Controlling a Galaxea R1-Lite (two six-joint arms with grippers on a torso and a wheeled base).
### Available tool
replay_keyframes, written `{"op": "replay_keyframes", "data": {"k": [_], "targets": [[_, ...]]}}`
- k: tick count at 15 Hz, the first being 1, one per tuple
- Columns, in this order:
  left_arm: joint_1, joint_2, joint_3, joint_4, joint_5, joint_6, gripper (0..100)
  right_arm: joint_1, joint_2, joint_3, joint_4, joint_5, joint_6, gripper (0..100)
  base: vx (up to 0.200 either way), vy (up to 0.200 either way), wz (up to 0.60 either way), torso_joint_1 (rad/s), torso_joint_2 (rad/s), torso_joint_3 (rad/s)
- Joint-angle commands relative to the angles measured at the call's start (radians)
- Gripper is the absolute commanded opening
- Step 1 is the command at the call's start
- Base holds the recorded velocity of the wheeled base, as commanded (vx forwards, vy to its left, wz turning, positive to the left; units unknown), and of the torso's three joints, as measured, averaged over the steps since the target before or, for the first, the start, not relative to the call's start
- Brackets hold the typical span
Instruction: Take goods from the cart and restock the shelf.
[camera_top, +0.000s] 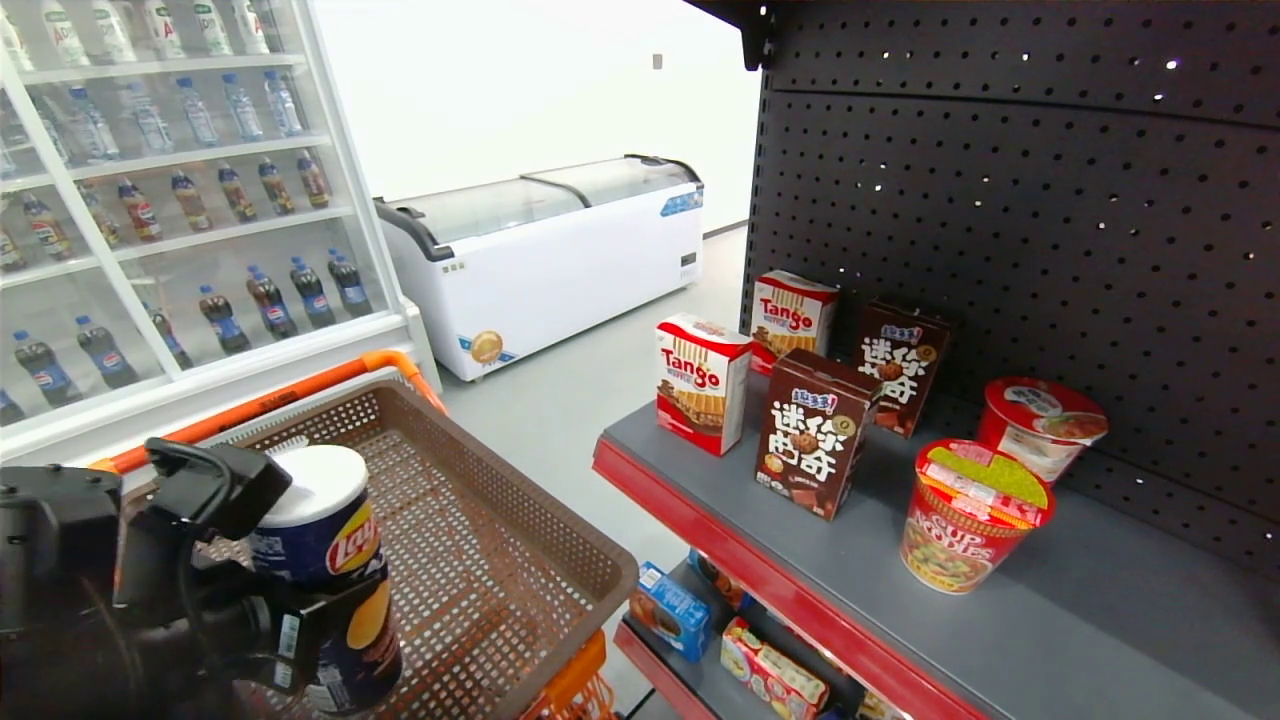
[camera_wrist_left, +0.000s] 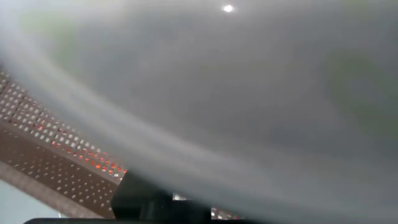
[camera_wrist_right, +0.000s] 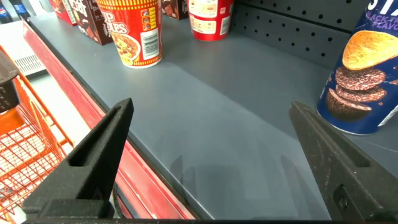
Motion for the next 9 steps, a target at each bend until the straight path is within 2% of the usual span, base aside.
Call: {"op": "replay_keyframes", "data": {"k": [1, 4, 6, 9], "targets": [[-0.004, -0.175, -0.015, 0.028, -0.001, -0.025, 0, 0.001, 0.001, 0.0, 0.0, 0.001, 0.0, 100, 0.0, 0.0, 0.0, 0.0, 0.0, 0.0], [-0.005, -0.253, -0.026, 0.053, -0.004, -0.019, 0, 0.001, 0.001, 0.0, 0.0, 0.001, 0.001, 100, 0.0, 0.0, 0.0, 0.0, 0.0, 0.0], [-0.005, -0.283, -0.042, 0.106, -0.007, -0.022, 0, 0.001, 0.001, 0.0, 0.0, 0.001, 0.0, 100, 0.0, 0.0, 0.0, 0.0, 0.0, 0.0], [0.005, -0.337, -0.04, 0.183, -0.056, -0.024, 0, 0.001, 0.001, 0.0, 0.0, 0.001, 0.0, 100, 0.0, 0.0, 0.0, 0.0, 0.0, 0.0]]}}
